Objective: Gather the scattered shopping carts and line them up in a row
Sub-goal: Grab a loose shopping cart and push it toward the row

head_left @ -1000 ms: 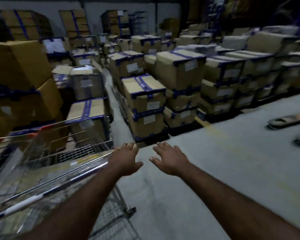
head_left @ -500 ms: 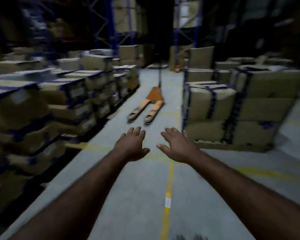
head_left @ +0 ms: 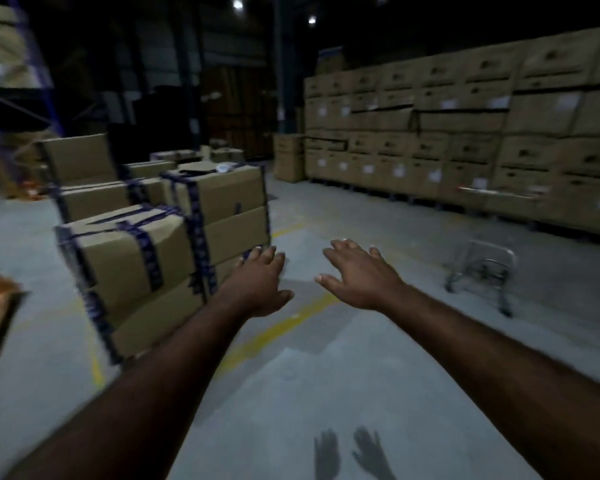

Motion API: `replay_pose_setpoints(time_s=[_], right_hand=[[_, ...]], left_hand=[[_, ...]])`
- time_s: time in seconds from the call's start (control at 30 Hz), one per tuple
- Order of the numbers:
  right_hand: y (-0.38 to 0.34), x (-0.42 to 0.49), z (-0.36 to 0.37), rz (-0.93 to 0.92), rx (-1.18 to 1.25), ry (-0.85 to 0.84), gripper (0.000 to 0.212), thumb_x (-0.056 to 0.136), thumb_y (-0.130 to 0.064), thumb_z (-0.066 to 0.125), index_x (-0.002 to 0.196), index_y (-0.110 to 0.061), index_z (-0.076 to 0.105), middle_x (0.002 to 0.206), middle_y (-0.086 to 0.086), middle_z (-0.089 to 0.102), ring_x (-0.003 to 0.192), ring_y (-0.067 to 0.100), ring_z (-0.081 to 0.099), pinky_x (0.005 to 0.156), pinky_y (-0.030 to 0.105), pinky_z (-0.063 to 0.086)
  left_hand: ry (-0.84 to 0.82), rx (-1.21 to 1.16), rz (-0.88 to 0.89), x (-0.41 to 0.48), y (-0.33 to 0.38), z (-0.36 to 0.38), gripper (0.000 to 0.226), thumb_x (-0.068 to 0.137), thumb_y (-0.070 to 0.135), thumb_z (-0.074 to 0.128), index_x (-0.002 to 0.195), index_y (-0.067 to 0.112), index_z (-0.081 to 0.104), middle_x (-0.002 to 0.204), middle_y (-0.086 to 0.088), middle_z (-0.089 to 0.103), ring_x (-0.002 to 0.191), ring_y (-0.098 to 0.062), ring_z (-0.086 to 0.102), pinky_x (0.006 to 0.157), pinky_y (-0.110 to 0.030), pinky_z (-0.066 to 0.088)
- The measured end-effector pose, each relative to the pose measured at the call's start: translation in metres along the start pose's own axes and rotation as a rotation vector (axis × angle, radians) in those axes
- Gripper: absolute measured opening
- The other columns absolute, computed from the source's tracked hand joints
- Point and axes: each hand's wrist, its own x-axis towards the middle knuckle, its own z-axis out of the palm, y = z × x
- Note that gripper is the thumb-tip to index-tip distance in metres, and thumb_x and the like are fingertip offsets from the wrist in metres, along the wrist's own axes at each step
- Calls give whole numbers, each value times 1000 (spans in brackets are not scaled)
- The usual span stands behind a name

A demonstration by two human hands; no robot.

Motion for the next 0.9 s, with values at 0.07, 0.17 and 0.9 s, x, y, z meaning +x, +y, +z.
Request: replay_pose_setpoints(time_s=[0.07,0.17,0.9], right_hand=[[25,11,-13,94,-13,30,70,100,-61,37,157,-21,28,167,3,15,154,20,10,119,55,15],[57,30,-27,207,-47,69,69,100,-61,38,155,-21,30,167,3,18,153,20,12,119,55,17],[441,83,-2,702,-124,87,72,98,-62,41,155,-20,30,164,4,26,150,22,20,118,59,20]], left_hand=[[29,-15,87,39,12,-5,89,95,58,53,160,16,10,169,-6,3,154,-29,5,122,-51,18],[54,-20,190,94,26,-9,89,95,58,53,160,16,11,169,-6,4,153,-28,7,120,-50,21],[15,-75,691,469,308,61,92,93,58,56,160,18,9,168,-6,9,153,-27,13,121,-49,23]])
